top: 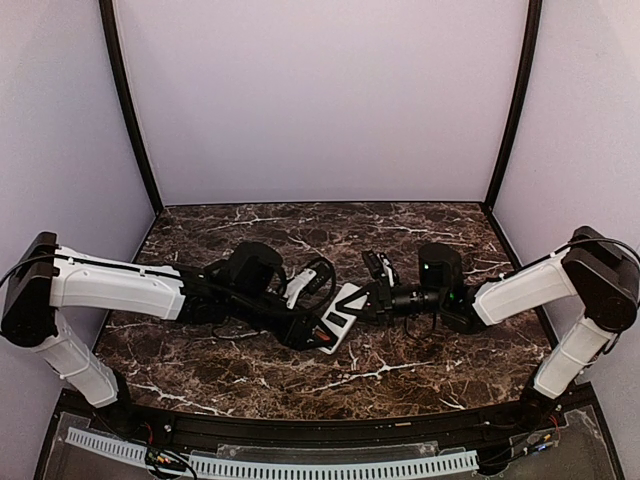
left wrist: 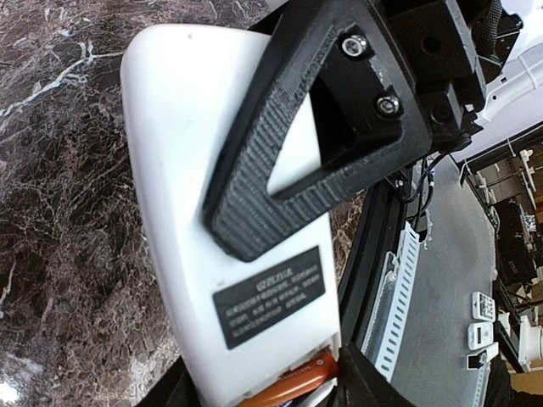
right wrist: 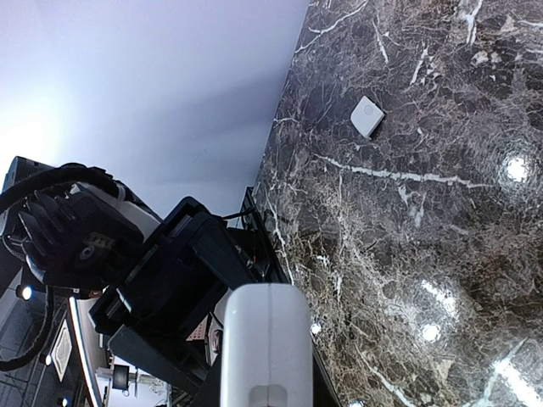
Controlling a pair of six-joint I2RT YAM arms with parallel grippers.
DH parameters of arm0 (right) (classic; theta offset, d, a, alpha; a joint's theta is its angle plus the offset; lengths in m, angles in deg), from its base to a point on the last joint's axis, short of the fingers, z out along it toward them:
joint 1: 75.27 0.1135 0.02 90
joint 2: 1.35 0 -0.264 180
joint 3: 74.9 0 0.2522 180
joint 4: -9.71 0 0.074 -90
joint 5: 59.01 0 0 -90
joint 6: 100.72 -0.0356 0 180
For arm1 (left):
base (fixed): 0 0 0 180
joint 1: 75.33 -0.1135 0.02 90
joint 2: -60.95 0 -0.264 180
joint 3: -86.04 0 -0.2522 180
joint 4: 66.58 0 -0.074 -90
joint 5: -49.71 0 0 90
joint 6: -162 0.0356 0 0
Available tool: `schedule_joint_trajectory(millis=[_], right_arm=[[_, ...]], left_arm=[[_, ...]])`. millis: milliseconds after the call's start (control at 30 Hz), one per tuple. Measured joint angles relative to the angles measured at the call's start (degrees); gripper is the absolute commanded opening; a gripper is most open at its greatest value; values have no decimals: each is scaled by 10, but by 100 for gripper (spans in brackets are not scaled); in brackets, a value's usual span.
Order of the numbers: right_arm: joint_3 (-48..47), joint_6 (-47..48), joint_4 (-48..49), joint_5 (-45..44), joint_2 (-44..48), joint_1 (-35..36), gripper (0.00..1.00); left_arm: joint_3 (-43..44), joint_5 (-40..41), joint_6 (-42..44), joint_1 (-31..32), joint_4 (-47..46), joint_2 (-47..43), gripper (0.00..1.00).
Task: Load the batteries into the remote control
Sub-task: Load the battery into the battery compartment.
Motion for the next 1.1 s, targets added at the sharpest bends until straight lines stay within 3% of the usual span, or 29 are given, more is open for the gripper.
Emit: schedule_joint_trajectory(millis=[367,533,733,933,1100], right_arm=[[0,3,9,-7,0,1,0],[13,13,30,15,0,0,0],[15,6,36,19,0,0,0],[15,-7,46,15,0,0,0],[15,-13,57,16,0,0,0]], left_arm=[[6,10,-10,-1,4,7,27],[6,-17,-10,-6,14,7,35],[6,-32,-9,-11,13,6,34],[6,-35,7,-12,10,4,52],[7,-34,31,-12,18,3,78]])
